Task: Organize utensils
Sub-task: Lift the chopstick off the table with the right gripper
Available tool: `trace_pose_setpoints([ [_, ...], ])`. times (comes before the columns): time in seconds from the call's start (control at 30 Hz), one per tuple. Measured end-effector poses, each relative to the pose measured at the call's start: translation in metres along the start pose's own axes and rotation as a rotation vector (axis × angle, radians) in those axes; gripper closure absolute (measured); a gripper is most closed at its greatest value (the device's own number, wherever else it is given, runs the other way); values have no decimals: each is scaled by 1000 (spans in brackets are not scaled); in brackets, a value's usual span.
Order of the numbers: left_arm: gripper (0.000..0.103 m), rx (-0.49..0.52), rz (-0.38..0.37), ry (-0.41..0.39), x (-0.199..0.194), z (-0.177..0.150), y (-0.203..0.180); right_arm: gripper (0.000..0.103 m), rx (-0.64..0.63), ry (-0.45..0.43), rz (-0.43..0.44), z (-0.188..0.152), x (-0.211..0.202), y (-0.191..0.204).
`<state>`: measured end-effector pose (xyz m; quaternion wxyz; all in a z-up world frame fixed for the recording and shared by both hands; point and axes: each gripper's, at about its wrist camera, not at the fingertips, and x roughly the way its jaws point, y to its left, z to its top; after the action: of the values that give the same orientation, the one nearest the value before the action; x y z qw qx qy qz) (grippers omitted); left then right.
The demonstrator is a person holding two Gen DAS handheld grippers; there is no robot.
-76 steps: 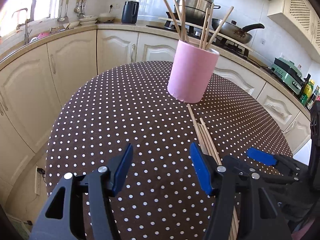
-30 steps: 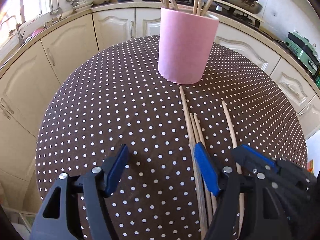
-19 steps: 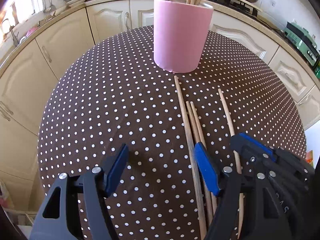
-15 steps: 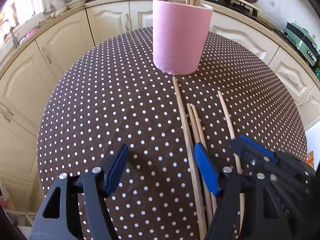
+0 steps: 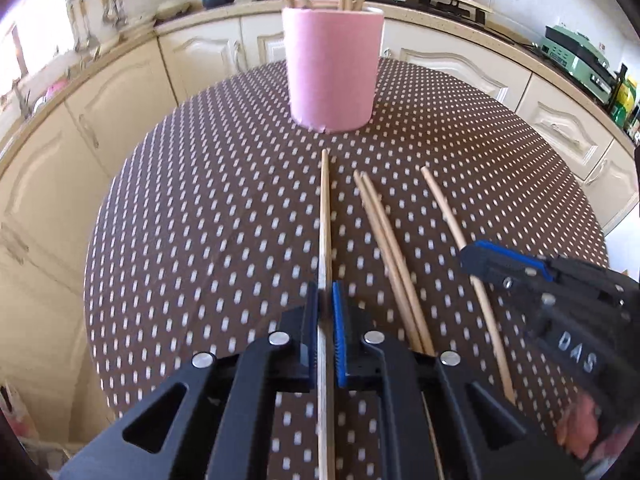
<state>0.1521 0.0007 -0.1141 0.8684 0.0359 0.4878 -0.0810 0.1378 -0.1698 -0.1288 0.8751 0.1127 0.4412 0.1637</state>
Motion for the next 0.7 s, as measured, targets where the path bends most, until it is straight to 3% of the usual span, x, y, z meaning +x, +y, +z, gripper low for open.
trace_pose_setpoints([
  [0.07,95,-37,-15,20,-3,-7,8,95,-26,15,-12,-2,-3,1],
  [0.3,93,-54,37,-6,-1,-11,15,94,-91,32,-106,-2,-3,11],
  [0.4,79,-46,58,-22,5,-4,13,94,-83,28,-151,0,-1,16],
  [0.7,69,-76,61,-52,17,15,22,94,-111,-9,-274,3,9,30],
])
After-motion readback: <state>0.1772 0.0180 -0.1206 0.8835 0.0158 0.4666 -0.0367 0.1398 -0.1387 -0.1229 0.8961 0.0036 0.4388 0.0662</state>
